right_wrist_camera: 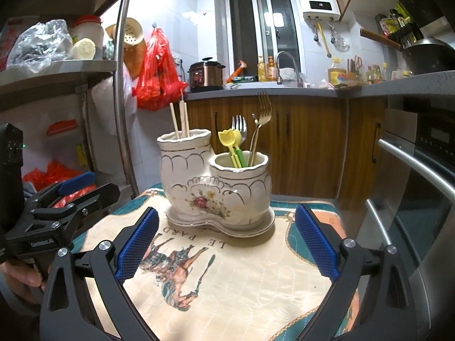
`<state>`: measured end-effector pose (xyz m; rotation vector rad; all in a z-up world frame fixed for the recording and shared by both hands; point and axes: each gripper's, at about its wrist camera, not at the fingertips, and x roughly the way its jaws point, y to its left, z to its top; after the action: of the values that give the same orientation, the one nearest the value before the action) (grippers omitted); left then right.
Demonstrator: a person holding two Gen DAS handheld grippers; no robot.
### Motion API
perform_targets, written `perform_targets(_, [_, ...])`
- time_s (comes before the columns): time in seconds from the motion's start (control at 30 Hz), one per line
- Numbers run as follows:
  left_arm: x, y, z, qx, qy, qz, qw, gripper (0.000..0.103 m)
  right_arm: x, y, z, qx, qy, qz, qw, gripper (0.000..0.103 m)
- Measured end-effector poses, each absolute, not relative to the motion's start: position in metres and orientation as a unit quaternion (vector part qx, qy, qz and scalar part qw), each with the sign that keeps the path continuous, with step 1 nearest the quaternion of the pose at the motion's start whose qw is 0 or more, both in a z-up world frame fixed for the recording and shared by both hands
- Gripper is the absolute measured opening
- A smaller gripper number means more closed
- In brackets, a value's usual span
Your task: Organize utensils
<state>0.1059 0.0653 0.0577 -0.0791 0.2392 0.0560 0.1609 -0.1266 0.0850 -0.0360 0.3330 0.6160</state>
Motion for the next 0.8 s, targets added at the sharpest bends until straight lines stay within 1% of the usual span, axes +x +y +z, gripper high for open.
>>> perform_targets(0.8, [0.1064,0.0653,0.0572,-0.037,0.121,0.023,0.992,0.098,0.1587,-0.1266,0.0868,-0.018,0.162,0.307,0.938,0.096])
